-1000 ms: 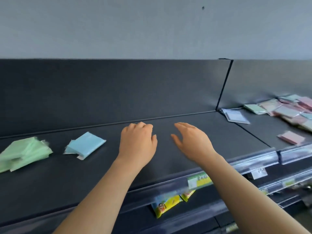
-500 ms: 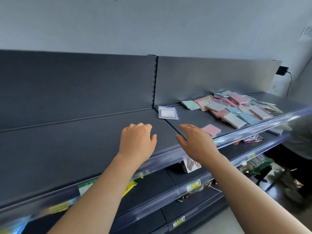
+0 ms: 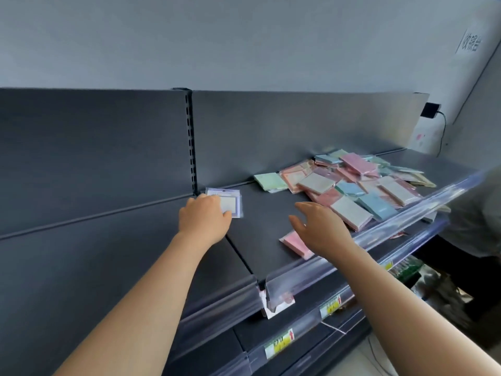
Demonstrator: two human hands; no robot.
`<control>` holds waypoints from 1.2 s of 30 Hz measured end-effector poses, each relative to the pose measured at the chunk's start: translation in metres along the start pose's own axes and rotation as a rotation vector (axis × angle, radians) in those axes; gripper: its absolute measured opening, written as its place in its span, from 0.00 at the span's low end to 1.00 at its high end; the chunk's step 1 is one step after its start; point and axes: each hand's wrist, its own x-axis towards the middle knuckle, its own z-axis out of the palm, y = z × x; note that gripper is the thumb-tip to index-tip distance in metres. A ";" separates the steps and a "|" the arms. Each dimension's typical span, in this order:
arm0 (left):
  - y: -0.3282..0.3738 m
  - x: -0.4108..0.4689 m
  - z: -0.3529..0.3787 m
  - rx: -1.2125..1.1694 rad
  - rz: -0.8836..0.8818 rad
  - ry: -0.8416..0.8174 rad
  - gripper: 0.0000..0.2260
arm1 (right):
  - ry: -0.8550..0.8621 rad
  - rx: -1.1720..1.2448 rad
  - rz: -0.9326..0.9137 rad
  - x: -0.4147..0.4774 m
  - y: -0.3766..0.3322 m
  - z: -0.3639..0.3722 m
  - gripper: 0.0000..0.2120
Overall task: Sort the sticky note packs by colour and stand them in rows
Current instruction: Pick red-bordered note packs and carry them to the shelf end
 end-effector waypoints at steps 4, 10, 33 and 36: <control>0.002 0.042 0.014 0.047 -0.082 -0.080 0.17 | -0.047 -0.002 -0.014 0.051 0.018 0.007 0.18; 0.011 0.077 0.028 0.068 -0.150 -0.118 0.22 | -0.068 0.020 -0.035 0.108 0.042 0.023 0.16; 0.178 0.192 0.101 0.058 0.096 -0.258 0.40 | -0.253 0.000 -0.150 0.207 0.175 0.010 0.31; 0.181 0.200 0.101 0.049 0.047 -0.339 0.41 | -0.270 0.015 -0.158 0.210 0.180 0.013 0.32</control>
